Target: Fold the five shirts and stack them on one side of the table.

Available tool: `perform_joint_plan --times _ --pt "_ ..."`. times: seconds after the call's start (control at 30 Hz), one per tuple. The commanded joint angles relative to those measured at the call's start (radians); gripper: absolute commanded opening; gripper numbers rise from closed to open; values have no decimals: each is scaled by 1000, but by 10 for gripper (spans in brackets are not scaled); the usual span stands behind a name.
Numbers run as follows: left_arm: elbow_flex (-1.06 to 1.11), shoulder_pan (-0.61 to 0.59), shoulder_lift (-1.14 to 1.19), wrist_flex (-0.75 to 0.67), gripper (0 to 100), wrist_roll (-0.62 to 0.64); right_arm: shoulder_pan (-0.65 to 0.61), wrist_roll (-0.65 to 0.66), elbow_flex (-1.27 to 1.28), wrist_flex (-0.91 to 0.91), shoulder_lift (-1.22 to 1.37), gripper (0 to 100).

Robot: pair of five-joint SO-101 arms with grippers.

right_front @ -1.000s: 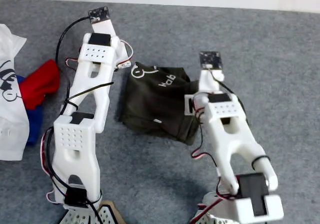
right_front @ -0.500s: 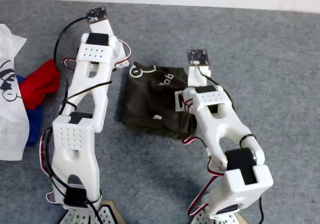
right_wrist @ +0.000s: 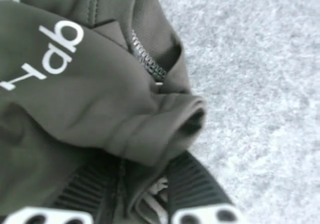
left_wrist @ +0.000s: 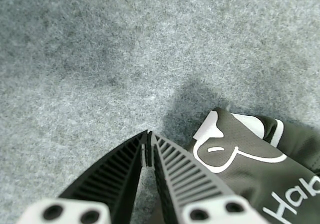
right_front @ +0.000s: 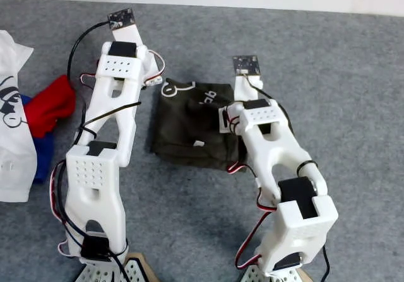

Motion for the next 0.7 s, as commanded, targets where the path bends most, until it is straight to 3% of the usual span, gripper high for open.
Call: perform_joint_plan --times 0.0,0.1,0.2,0.67 --pt "-38 -13 -21 0 8 12 -44 29 -28 59 4 6" --pt "-38 -13 -21 0 8 14 -44 32 -30 90 -8 7" --pt "-36 -13 -19 0 8 14 36 32 -28 90 -76 7" --pt "-35 -15 -19 0 7 14 702 31 -33 -35 -249 7"
